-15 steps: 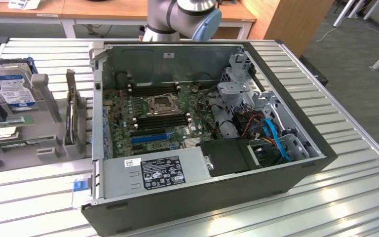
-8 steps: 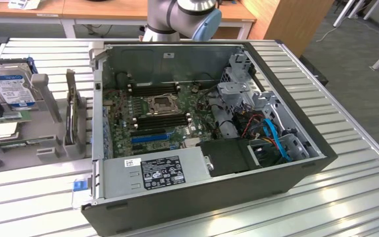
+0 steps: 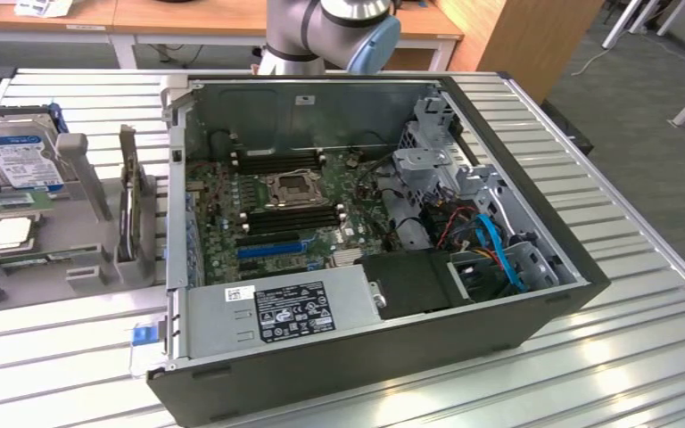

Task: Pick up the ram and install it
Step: 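Pick up the ram and move it above insertion slot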

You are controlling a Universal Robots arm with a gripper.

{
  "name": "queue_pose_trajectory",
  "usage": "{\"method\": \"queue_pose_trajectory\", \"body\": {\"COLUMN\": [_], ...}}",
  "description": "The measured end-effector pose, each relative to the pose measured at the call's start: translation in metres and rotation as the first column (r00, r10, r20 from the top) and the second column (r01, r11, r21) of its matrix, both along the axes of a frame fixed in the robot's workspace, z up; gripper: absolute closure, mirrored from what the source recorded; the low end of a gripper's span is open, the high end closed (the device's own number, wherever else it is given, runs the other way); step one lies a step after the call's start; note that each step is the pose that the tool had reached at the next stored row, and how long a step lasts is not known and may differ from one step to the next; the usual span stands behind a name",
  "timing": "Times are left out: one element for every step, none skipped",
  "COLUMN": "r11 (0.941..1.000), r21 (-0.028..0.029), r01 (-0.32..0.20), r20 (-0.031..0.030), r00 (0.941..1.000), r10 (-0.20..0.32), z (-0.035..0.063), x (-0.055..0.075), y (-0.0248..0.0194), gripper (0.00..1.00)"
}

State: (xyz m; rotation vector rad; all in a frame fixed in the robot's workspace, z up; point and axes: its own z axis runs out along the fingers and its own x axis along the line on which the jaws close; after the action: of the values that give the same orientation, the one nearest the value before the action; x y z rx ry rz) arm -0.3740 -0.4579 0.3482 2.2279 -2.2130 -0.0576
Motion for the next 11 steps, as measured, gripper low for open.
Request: {"method": "queue_pose_trajectory", "body": {"r11": [1.0, 1.0, 1.0, 1.0, 1.0, 1.0, 1.0, 1.0, 1.0, 1.0, 1.0], "r21": [0.0, 0.0, 0.0, 0.0, 0.0, 0.0, 0.0, 0.0, 0.0, 0.0, 0.0], "r01": [0.0, 0.0, 0.0, 0.0, 0.0, 0.0, 0.0, 0.0, 0.0, 0.0, 0.0], "r20": [0.0, 0.0, 0.0, 0.0, 0.0, 0.0, -0.0001, -0.0001, 0.0, 0.0, -0.0001], "r00": [1.0, 1.0, 1.0, 1.0, 1.0, 1.0, 1.0, 1.0, 1.0, 1.0, 1.0], "r10": [0.0, 0.0, 0.0, 0.0, 0.0, 0.0, 0.0, 0.0, 0.0, 0.0, 0.0], "z": [0.0016, 0.0031, 0.0049, 0.0065, 0.008, 0.0096, 0.0111, 0.0126, 0.0141, 0.0159, 0.0178], "x": [0.0, 0.0, 0.0, 0.0, 0.0, 0.0, 0.0, 0.0, 0.0, 0.0, 0.0], "y": [0.0, 0.0, 0.0, 0.0, 0.0, 0.0, 0.0, 0.0, 0.0, 0.0, 0.0], "gripper": [0.89, 0.89, 0.89, 0.89, 0.89, 0.89, 0.89, 0.89, 0.89, 0.89, 0.89]}}
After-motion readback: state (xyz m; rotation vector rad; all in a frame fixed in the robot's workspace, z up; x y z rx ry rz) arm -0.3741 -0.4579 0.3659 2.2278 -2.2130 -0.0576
